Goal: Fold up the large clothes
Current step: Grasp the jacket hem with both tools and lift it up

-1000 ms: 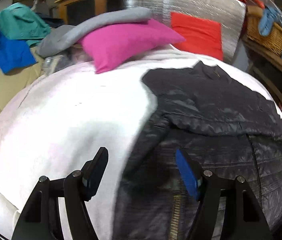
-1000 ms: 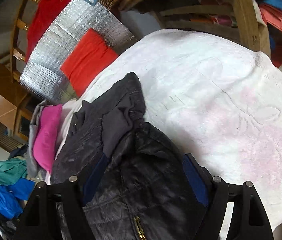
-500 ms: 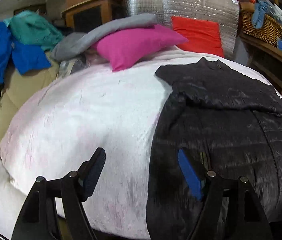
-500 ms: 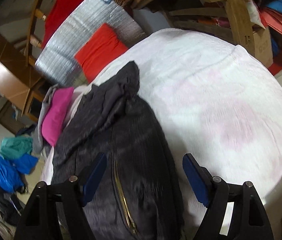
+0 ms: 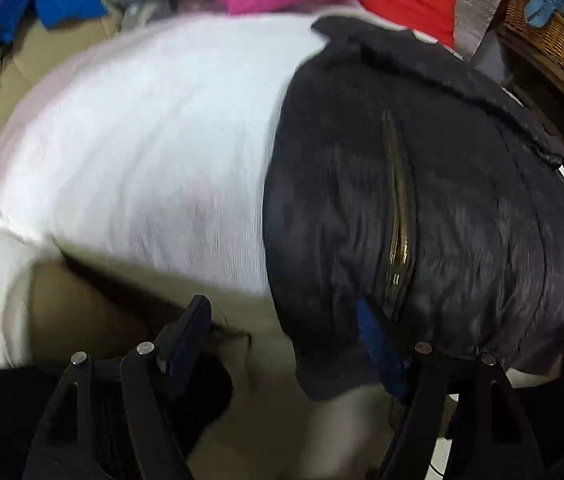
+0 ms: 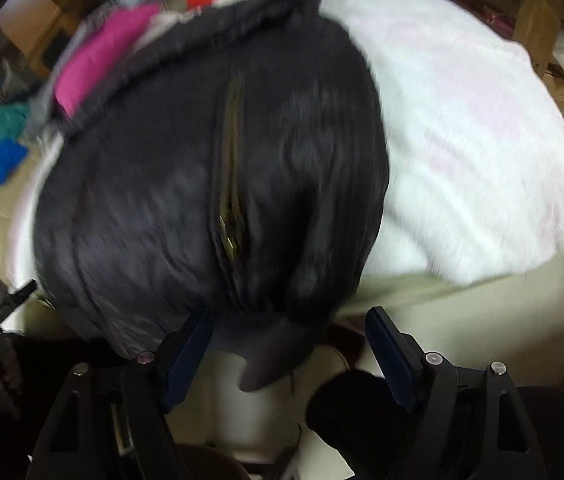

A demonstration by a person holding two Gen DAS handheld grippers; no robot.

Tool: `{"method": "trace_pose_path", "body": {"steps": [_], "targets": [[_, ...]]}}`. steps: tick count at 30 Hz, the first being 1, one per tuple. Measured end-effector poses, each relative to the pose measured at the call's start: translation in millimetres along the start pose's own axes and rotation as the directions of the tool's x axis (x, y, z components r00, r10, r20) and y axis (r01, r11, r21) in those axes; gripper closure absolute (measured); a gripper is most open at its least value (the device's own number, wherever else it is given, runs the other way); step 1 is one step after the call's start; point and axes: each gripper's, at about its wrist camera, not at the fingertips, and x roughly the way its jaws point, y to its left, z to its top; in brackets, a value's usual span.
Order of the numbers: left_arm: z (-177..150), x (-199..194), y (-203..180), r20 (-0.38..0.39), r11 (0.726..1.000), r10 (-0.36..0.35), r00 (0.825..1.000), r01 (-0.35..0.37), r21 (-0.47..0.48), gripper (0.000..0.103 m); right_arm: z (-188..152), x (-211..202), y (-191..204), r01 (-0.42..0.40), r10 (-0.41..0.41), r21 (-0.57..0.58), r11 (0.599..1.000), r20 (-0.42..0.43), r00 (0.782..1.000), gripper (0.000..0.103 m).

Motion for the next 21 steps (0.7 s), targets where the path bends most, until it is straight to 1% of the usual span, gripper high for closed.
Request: {"method": "trace_pose_path", "body": {"steps": [4, 6, 9, 11, 12, 13, 15, 16, 17, 18, 19, 21], "targets": [[-8, 9, 3, -0.051, 0.998, -0.052, 0.997, 0.051, -0.034, 0.027, 1, 27, -3, 0.019, -0.019, -0.002, 1.000, -0.026, 0.999, 0.022], [-12, 16, 2, -0.084, 0.997, -0.068, 0.994, 0.065, -0.039, 0.027, 0, 36, -5, -0.005, 0.005, 0.002, 1.000, -0.045, 0.999, 0.022], [-19, 34, 0, -0.154, 0.994, -0.104, 0.983, 0.096, -0.054, 0.027, -3, 43, -10, -0.038, 0.038, 0.010, 0.999, -0.035, 0.999, 0.022], [-22, 40, -2, -0.171, 0.992, -0.119, 0.978, 0.111, -0.055, 0.027, -5, 43, -10, -0.051, 0.051, -0.010, 0.999, -0.010, 0.999, 0.022], [-24, 44, -4, -0.180, 0.992, -0.120, 0.976, 0.113, -0.051, 0.027, -7, 43, -9, -0.058, 0.058, -0.021, 0.998, 0.000, 0.998, 0.025], [-25, 46, -4, -0.183, 0.992, -0.123, 0.975, 0.116, -0.052, 0.027, -12, 43, -6, -0.078, 0.078, -0.033, 0.996, 0.007, 0.997, 0.036], [-26, 50, -3, -0.184, 0.989, -0.142, 0.973, 0.133, -0.062, 0.027, -16, 38, 0, -0.094, 0.095, -0.059, 0.994, 0.015, 0.995, 0.045], [-28, 51, -3, -0.183, 0.987, -0.153, 0.971, 0.144, -0.065, 0.029, -17, 37, 0, -0.101, 0.102, -0.061, 0.993, 0.016, 0.995, 0.051], [-30, 52, -4, -0.179, 0.986, -0.164, 0.970, 0.155, -0.067, 0.033, -19, 36, 0, -0.109, 0.110, -0.061, 0.992, 0.017, 0.994, 0.053], [-30, 52, -7, -0.170, 0.981, -0.189, 0.967, 0.180, -0.066, 0.045, -20, 35, 1, -0.114, 0.115, -0.061, 0.992, 0.017, 0.993, 0.055], [-33, 52, -10, -0.169, 0.978, -0.204, 0.964, 0.196, -0.063, 0.055, -21, 34, 1, -0.114, 0.115, -0.061, 0.992, 0.017, 0.993, 0.055], [-35, 50, -17, -0.168, 0.979, -0.201, 0.965, 0.195, -0.053, 0.055, -21, 34, -4, -0.119, 0.120, -0.051, 0.992, 0.003, 0.993, 0.053]]}}
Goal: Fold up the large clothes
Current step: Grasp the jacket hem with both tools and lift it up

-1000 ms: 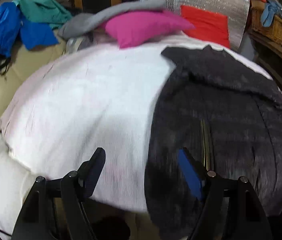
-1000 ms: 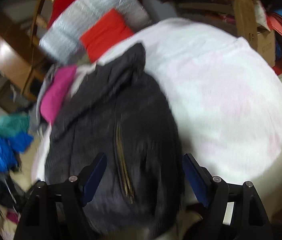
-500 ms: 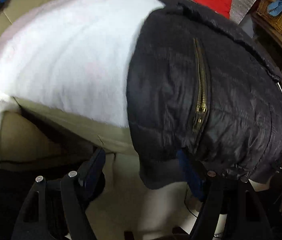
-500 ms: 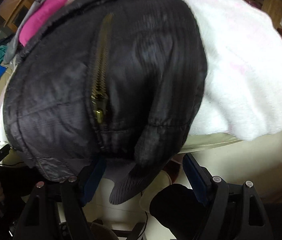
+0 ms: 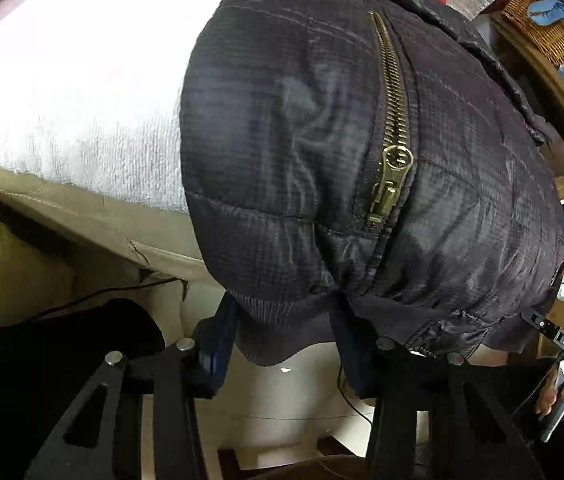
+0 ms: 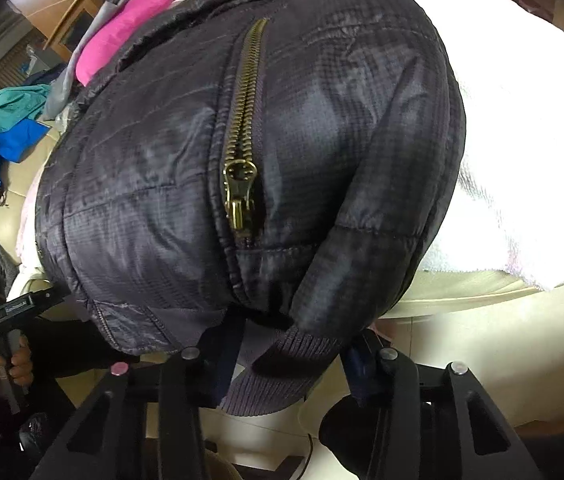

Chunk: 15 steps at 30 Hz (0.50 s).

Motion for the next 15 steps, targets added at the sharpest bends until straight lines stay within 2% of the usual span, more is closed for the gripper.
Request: {"method": "trace_pose_path", "body": {"steps": [2, 3, 5, 8, 9, 12, 15], "targets": [[1, 4, -2, -0.011, 1.000, -0.003, 1.000, 0.003, -0.009, 0.055, 0, 3, -10, 0.006, -0.004, 0.043, 0.999, -0.033, 0.999, 0.043], [2, 8, 0, -0.024, 1.000, -0.012, 1.000, 0.011, -0.026, 0.053, 6, 11, -14, 0.018, -0.015, 0.062, 0.998, -0.055, 0.998, 0.030], [3, 16, 1, -0.053, 0.999, -0.012, 0.999, 0.010, -0.049, 0.047, 8, 18, -17, 0.037, -0.032, 0.071, 0.997, -0.066, 0.997, 0.028], [2, 19, 2, -0.053, 0.998, -0.023, 0.998, 0.020, -0.057, 0.047, 11, 19, -10, 0.052, -0.052, 0.013, 0.999, -0.034, 0.998, 0.032], [1, 17, 2, -0.047, 0.999, -0.021, 0.999, 0.019, -0.047, 0.048, 9, 17, -6, 0.028, -0.028, -0.003, 1.000, -0.030, 0.999, 0.049], [4, 10, -1, -0.031, 0.999, -0.047, 0.998, 0.047, -0.025, 0.074, 3, 6, 4, 0.082, -0.085, -0.064, 0.995, -0.033, 0.996, 0.076], [3, 6, -1, -0.025, 0.997, -0.079, 0.997, 0.078, -0.026, 0.091, -2, -14, 7, 0.075, -0.076, -0.043, 0.996, -0.011, 0.997, 0.088]]}}
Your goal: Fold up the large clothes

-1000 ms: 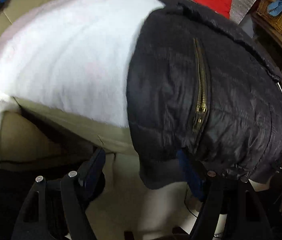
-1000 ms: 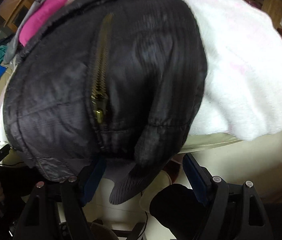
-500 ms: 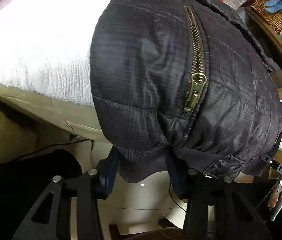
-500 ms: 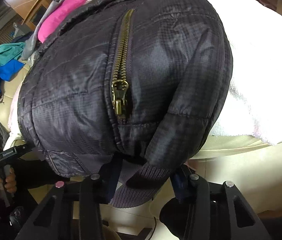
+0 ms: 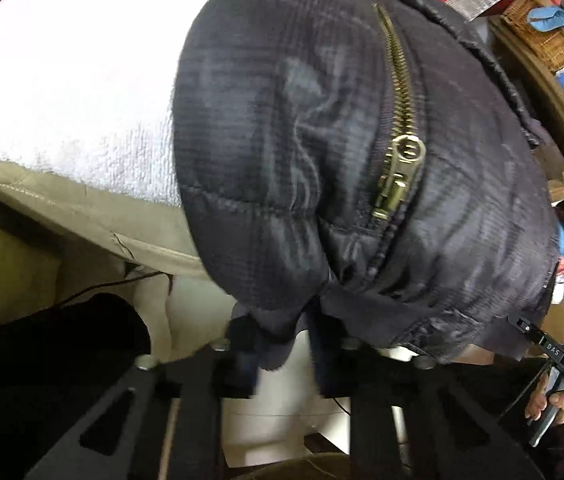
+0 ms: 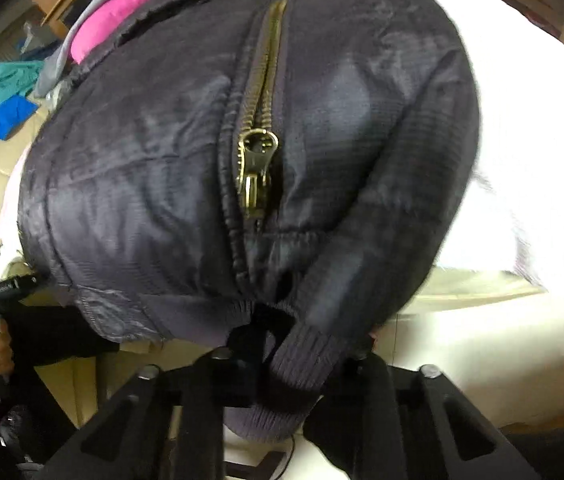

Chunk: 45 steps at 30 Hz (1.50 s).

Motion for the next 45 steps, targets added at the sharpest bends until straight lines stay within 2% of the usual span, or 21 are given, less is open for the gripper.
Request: {"method": "trace_pose_path", "body": {"steps": [1, 6, 9, 13, 15, 16, 19, 22, 24, 29, 33, 35, 40, 44, 45], "targets": [[-1, -6, -1, 0.005, 1.000, -0.022, 1.000, 0.022, 0.001, 0.092, -3, -11, 3, -0.004, 0.005, -0.010, 1.000, 0.015, 1.000, 0.091], [-8, -35, -15, 0.000, 0.994, -0.102, 0.995, 0.102, 0.037, 0.094, -6, -60, 24, -0.003, 0.008, -0.111, 0.994, 0.044, 0.999, 0.092], [-5, -62, -15, -0.002, 0.985, -0.164, 0.986, 0.164, 0.058, 0.094, 0, -94, 35, -0.044, 0.058, -0.153, 0.987, 0.088, 0.994, 0.092], [7, -95, -17, 0.046, 0.963, -0.264, 0.963, 0.261, 0.066, 0.095, 21, -134, 44, -0.155, 0.182, -0.154, 0.976, 0.177, 0.967, 0.092], [14, -109, -20, 0.080, 0.952, -0.301, 0.950, 0.295, 0.078, 0.095, 28, -139, 48, -0.201, 0.230, -0.143, 0.969, 0.222, 0.948, 0.092], [19, -118, -24, 0.097, 0.946, -0.319, 0.943, 0.311, 0.088, 0.095, 37, -142, 51, -0.239, 0.264, -0.128, 0.963, 0.254, 0.930, 0.092], [34, -134, -33, 0.127, 0.933, -0.355, 0.926, 0.341, 0.117, 0.095, 54, -144, 51, -0.280, 0.298, -0.101, 0.955, 0.310, 0.903, 0.092], [55, -146, -36, 0.145, 0.924, -0.377, 0.915, 0.360, 0.129, 0.095, 76, -151, 52, -0.289, 0.304, -0.096, 0.953, 0.353, 0.885, 0.093], [76, -146, -36, 0.162, 0.921, -0.386, 0.908, 0.369, 0.122, 0.095, 92, -159, 49, -0.290, 0.300, -0.087, 0.953, 0.394, 0.869, 0.093], [139, -167, -37, 0.240, 0.921, -0.390, 0.889, 0.377, 0.099, 0.095, 158, -169, 39, -0.320, 0.295, -0.032, 0.947, 0.483, 0.824, 0.093], [207, -170, -42, 0.283, 0.918, -0.393, 0.875, 0.391, 0.064, 0.094, 219, -159, 25, -0.358, 0.288, 0.033, 0.933, 0.527, 0.800, 0.093], [248, -166, -47, 0.296, 0.917, -0.391, 0.872, 0.396, 0.046, 0.094, 262, -146, 19, -0.372, 0.273, 0.075, 0.925, 0.549, 0.790, 0.093], [363, -137, -70, 0.303, 0.925, -0.369, 0.879, 0.379, 0.028, 0.094, 358, -107, 11, -0.367, 0.223, 0.147, 0.918, 0.575, 0.787, 0.093], [435, -90, -84, 0.300, 0.935, -0.344, 0.890, 0.352, 0.029, 0.094, 431, -56, -2, -0.345, 0.158, 0.228, 0.911, 0.578, 0.800, 0.094], [443, -80, -85, 0.296, 0.936, -0.342, 0.892, 0.351, 0.025, 0.094, 446, -40, -8, -0.345, 0.144, 0.258, 0.902, 0.574, 0.806, 0.094]]}}
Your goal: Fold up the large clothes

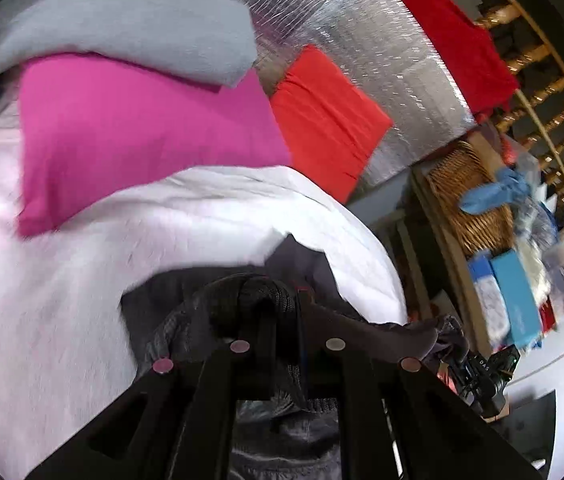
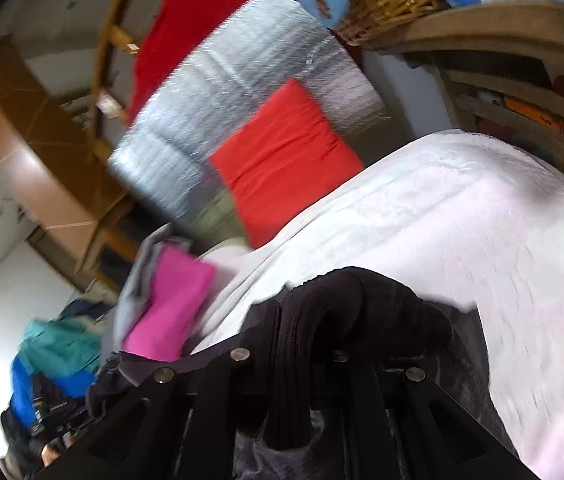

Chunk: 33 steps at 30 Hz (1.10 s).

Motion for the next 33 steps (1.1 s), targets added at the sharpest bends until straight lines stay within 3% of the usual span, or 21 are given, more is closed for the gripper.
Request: {"method": "trace_pose_path", "body": {"steps": [4, 12, 17, 20, 22, 23, 24, 25, 27, 28, 30, 32, 33], "targets": [[21, 65, 25, -0.019, 0.999, 0.047, 0.999, -0.047, -0.019, 0.094, 10, 62, -28, 0.059, -0.058, 0.063, 0.996, -0.011, 0.998, 0.094], [26, 128, 53, 0.017, 0.996, 0.087, 0.996, -0.087, 0.018, 0.094, 3, 134, -73, 0.125, -0.123, 0.142, 0.982, -0.021, 0.992, 0.094], [11, 154, 71, 0.040, 0.992, 0.122, 0.992, -0.123, 0.021, 0.091, 1, 153, -104, 0.068, -0.043, 0.279, 0.958, -0.094, 0.995, 0.091], [8, 147, 67, 0.057, 0.992, 0.122, 0.991, -0.124, 0.036, 0.091, 3, 140, -111, -0.026, 0.054, 0.336, 0.942, -0.075, 0.996, 0.077], [8, 137, 61, 0.059, 0.992, 0.118, 0.991, -0.120, 0.048, 0.089, 4, 121, -109, -0.076, 0.093, 0.346, 0.935, -0.033, 0.995, 0.037], [8, 130, 58, 0.064, 0.992, 0.118, 0.991, -0.121, 0.048, 0.087, 5, 107, -106, -0.102, 0.109, 0.334, 0.937, -0.004, 0.994, 0.028], [8, 123, 57, 0.074, 0.991, 0.123, 0.990, -0.126, 0.044, 0.076, 4, 94, -102, -0.102, 0.101, 0.323, 0.941, 0.020, 0.995, 0.022], [9, 110, 55, 0.101, 0.989, 0.143, 0.985, -0.147, 0.031, 0.051, 3, 79, -99, -0.097, 0.090, 0.314, 0.944, 0.039, 0.995, 0.019], [7, 80, 52, 0.178, 0.984, 0.176, 0.968, -0.178, -0.008, 0.034, -1, 49, -96, -0.117, 0.106, 0.306, 0.945, 0.052, 0.993, 0.018], [4, 60, 49, 0.209, 0.984, 0.176, 0.962, -0.176, -0.022, 0.034, -5, 36, -95, -0.124, 0.113, 0.303, 0.945, 0.053, 0.992, 0.018], [-9, 30, 43, 0.225, 0.992, 0.125, 0.966, -0.121, -0.031, 0.034, -20, -2, -90, -0.144, 0.129, 0.278, 0.950, 0.070, 0.989, 0.018], [-37, -1, 32, 0.231, 0.998, 0.062, 0.971, -0.057, -0.028, 0.030, -38, -35, -87, -0.164, 0.146, 0.267, 0.949, 0.089, 0.985, 0.018], [-56, -12, 27, 0.223, 0.997, 0.075, 0.972, -0.071, -0.027, 0.029, -47, -47, -86, -0.177, 0.156, 0.272, 0.946, 0.099, 0.983, 0.018]]}}
